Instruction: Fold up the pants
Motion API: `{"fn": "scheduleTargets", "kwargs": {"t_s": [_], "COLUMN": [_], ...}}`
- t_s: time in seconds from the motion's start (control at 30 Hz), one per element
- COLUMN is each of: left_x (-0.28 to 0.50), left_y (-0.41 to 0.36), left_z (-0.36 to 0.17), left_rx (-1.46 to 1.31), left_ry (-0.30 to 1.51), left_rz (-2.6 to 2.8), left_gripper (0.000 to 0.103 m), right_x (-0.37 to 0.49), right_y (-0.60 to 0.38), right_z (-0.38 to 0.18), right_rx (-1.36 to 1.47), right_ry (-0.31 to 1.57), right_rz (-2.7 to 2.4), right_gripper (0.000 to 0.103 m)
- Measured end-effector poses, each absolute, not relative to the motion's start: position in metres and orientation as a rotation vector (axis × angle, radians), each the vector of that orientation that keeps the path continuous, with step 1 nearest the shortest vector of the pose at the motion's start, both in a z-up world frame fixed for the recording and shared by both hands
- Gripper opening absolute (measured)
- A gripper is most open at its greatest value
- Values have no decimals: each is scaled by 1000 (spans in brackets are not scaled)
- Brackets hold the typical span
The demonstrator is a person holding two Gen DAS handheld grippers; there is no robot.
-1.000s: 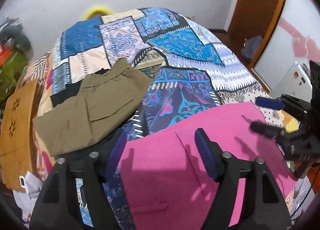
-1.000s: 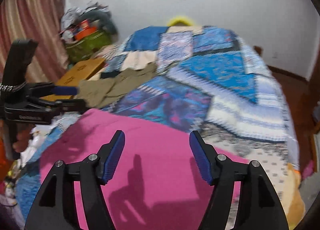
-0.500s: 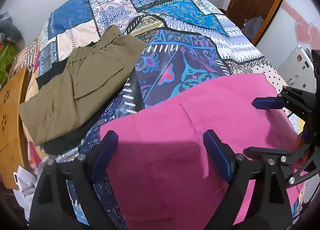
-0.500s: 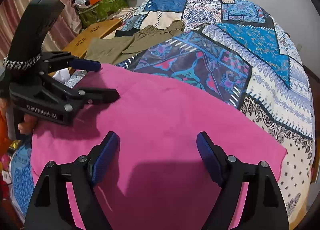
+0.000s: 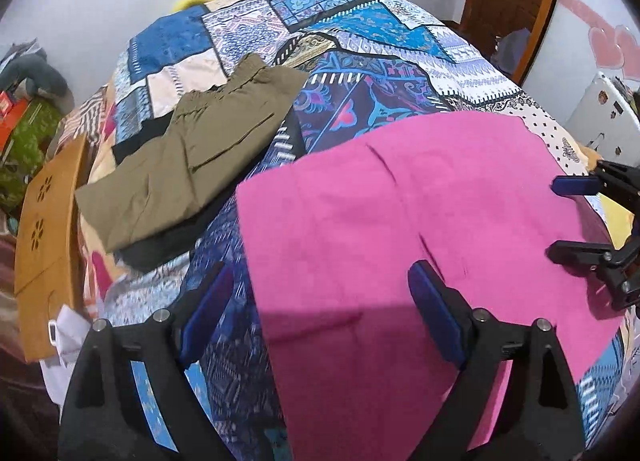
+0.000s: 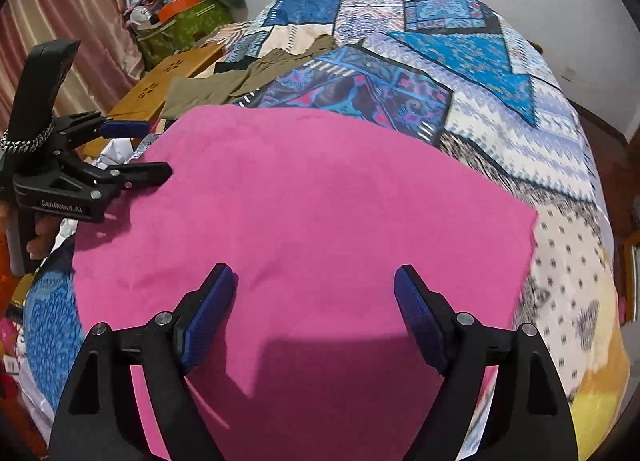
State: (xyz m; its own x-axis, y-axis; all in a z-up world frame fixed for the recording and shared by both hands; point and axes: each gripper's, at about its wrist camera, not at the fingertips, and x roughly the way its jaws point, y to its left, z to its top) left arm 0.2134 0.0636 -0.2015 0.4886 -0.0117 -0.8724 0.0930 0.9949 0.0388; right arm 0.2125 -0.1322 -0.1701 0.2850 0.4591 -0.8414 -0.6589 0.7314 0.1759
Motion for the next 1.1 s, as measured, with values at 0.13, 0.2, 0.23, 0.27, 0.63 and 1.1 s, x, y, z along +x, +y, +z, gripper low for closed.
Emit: {"fn": "scheduleTargets", "kwargs": {"t_s": [0.13,0.2,0.23,0.27,0.63,1.1], "left_x": [196,188,183,177,132,114], "left_y": [65,66,66,67,81,85], "left_z": [-199,-199,-199,-199,-189,-167], "left_rx": [86,86,89,93,130,-108], "left_ry": [1042,1041,1035,1025,945,989], "left_rz": [-45,-40,-38,-35,23,16], "left_gripper": [92,93,94,94,95,95], "right_x": [197,192,188,184,154,137], "right_y": [-149,-157,-162,-168,-192,-130], "right_z": [-168,-168,-167,-167,-159,-126], "right_rx": [-205,-187,-172,-159,-149,-201], "right_ry": [1031,1029,1027,1019,964,798], "right_rz": [708,687,674,653,516,651], "right_gripper": [81,81,81,81,81,81]}}
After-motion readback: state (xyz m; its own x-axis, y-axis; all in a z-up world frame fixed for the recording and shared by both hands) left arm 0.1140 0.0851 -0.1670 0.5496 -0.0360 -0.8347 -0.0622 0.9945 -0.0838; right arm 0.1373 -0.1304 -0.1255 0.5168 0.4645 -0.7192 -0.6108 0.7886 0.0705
